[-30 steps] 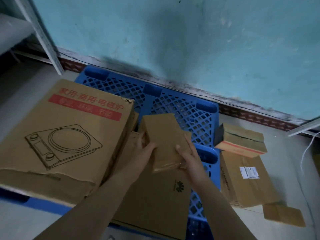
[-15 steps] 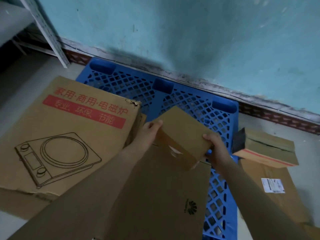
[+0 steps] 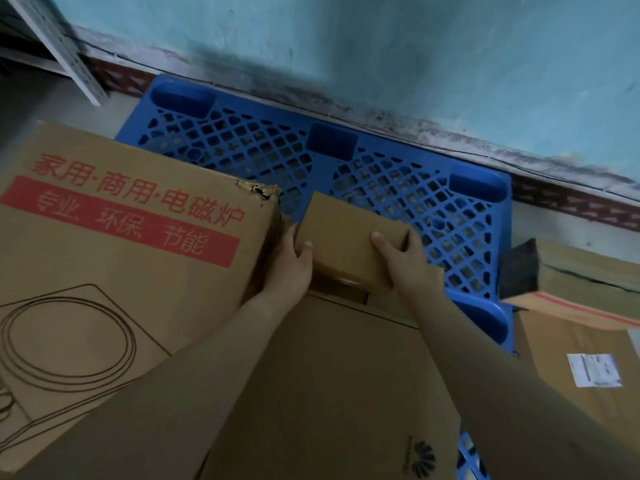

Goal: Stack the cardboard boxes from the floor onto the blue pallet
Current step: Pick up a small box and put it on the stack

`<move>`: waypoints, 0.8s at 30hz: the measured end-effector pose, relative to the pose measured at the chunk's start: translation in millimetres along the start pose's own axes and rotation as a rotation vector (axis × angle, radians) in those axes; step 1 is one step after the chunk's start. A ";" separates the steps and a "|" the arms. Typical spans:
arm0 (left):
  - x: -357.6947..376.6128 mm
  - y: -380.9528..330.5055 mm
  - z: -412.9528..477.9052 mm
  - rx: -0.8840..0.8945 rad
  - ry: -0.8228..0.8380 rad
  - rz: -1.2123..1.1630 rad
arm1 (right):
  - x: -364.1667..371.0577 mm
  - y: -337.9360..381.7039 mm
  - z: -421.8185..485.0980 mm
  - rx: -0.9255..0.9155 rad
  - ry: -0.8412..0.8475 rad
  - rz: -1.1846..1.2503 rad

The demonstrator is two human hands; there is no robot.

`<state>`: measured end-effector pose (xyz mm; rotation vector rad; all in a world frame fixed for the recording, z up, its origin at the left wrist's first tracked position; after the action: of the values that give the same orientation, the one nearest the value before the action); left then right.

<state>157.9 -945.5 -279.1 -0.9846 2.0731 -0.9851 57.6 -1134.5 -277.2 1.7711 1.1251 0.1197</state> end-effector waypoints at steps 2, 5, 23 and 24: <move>0.9 20.3 2.0 -0.070 -0.014 0.060 | 13.1 -14.8 4.8 0.037 0.065 -0.041; 2.6 33.4 1.8 -0.108 -0.029 0.193 | 24.4 -29.5 9.5 0.055 0.073 -0.072; 5.8 1.4 -14.5 -0.093 0.224 0.136 | 30.7 -16.5 -10.9 0.156 0.107 -0.048; 4.3 2.0 -16.8 -0.094 0.234 0.139 | 31.1 -14.5 -12.0 0.158 0.110 -0.057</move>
<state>141.9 -942.3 -272.9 -0.7888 2.3652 -0.9764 59.6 -1102.5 -294.5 1.8884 1.2930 0.0973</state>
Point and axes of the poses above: each hand's wrist, its own z-axis towards the middle knuckle, its own x-axis out of the palm, y = z × x, the point moved 4 cm from there along z, towards the middle knuckle, and after that the axes turned 4 degrees about -z, right-handed, at the moved point
